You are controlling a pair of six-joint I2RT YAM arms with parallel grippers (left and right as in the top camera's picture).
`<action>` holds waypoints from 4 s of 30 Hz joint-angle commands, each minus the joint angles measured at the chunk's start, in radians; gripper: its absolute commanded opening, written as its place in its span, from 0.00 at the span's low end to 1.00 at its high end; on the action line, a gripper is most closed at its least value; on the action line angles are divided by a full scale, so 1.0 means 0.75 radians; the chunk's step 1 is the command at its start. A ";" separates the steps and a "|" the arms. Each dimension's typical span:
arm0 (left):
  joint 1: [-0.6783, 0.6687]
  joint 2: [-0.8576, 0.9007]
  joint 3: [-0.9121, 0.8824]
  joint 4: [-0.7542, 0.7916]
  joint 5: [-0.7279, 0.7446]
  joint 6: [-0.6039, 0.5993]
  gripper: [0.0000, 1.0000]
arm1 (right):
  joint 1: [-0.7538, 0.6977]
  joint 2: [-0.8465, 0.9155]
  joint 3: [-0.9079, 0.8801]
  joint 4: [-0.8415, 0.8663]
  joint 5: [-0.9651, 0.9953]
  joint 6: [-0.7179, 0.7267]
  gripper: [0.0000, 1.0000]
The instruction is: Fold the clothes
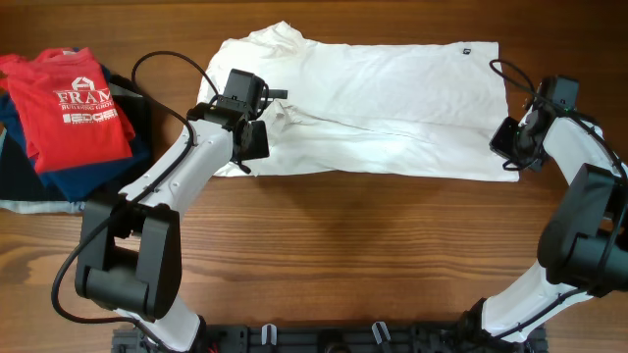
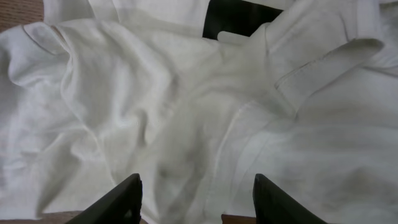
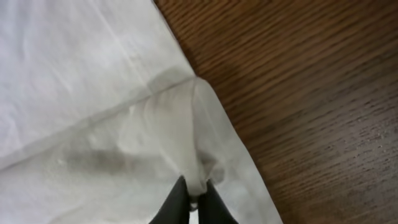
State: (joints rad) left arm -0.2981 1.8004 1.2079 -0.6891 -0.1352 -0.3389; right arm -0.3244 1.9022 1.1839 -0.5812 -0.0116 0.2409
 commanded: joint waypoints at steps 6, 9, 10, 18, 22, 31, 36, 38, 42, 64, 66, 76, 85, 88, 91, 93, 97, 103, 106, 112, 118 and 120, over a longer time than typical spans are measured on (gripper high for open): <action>0.005 -0.019 -0.015 0.000 -0.016 -0.018 0.57 | 0.003 0.025 -0.006 0.204 -0.151 0.030 0.04; 0.005 -0.019 -0.015 0.000 -0.016 -0.018 0.56 | 0.004 0.025 -0.006 0.350 -0.187 0.124 0.24; 0.005 -0.019 -0.015 0.000 -0.016 -0.018 0.56 | 0.004 0.025 -0.006 0.381 -0.213 0.136 0.43; 0.005 -0.019 -0.015 0.005 -0.016 -0.018 0.57 | 0.003 0.025 -0.006 0.302 -0.255 0.085 0.49; 0.005 -0.019 -0.015 0.004 -0.016 -0.018 0.57 | 0.003 0.024 -0.006 0.166 -0.252 0.084 0.49; 0.005 -0.019 -0.015 0.005 -0.016 -0.018 0.57 | 0.003 0.031 -0.006 0.106 -0.105 0.063 0.25; 0.005 -0.019 -0.015 0.005 -0.016 -0.018 0.57 | 0.003 0.034 -0.010 0.142 -0.103 0.063 0.19; 0.005 -0.019 -0.015 0.005 -0.016 -0.018 0.57 | 0.003 0.034 -0.023 0.158 -0.097 0.064 0.17; 0.005 -0.019 -0.015 0.005 -0.016 -0.018 0.57 | 0.003 0.034 -0.047 0.189 -0.089 0.067 0.17; 0.005 -0.019 -0.015 0.005 -0.016 -0.018 0.57 | 0.003 0.032 -0.076 0.374 -0.092 0.175 0.14; 0.005 -0.019 -0.015 0.005 -0.016 -0.018 0.57 | 0.001 0.021 -0.075 0.339 -0.053 0.172 0.31; 0.005 -0.019 -0.015 0.005 -0.016 -0.018 0.57 | -0.047 -0.030 -0.076 0.275 0.023 0.181 0.33; 0.005 -0.019 -0.015 0.005 -0.016 -0.018 0.57 | -0.048 -0.029 -0.076 0.317 -0.009 0.170 0.12; 0.005 -0.019 -0.015 0.005 -0.016 -0.018 0.57 | -0.047 -0.028 -0.076 0.327 -0.026 0.170 0.04; 0.005 -0.019 -0.015 0.005 -0.016 -0.018 0.57 | -0.047 -0.028 -0.076 0.326 -0.026 0.168 0.04; 0.005 -0.019 -0.015 0.005 -0.016 -0.018 0.57 | -0.047 -0.028 -0.076 0.326 -0.026 0.168 0.04; 0.005 -0.019 -0.015 0.005 -0.016 -0.018 0.57 | -0.047 -0.028 -0.076 0.334 -0.054 0.166 0.04; 0.005 -0.019 -0.015 -0.027 -0.016 -0.018 0.56 | -0.049 -0.086 -0.075 0.169 -0.161 0.089 0.13; 0.005 -0.018 -0.015 -0.066 -0.017 -0.018 0.54 | -0.049 -0.203 -0.076 0.043 -0.157 0.085 0.15; 0.013 0.059 -0.018 -0.019 -0.022 -0.018 0.51 | -0.049 -0.218 -0.115 -0.098 -0.010 0.066 0.21; 0.077 0.144 -0.018 0.049 -0.077 -0.018 0.53 | -0.049 -0.182 -0.167 -0.070 -0.045 0.063 0.26; 0.109 0.160 -0.018 0.054 -0.077 -0.018 0.53 | -0.049 -0.170 -0.179 -0.070 -0.045 0.063 0.32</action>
State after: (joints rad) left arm -0.2642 1.8843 1.2034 -0.6582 -0.1612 -0.3435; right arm -0.3592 1.7439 1.0737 -0.6380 -0.0547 0.3042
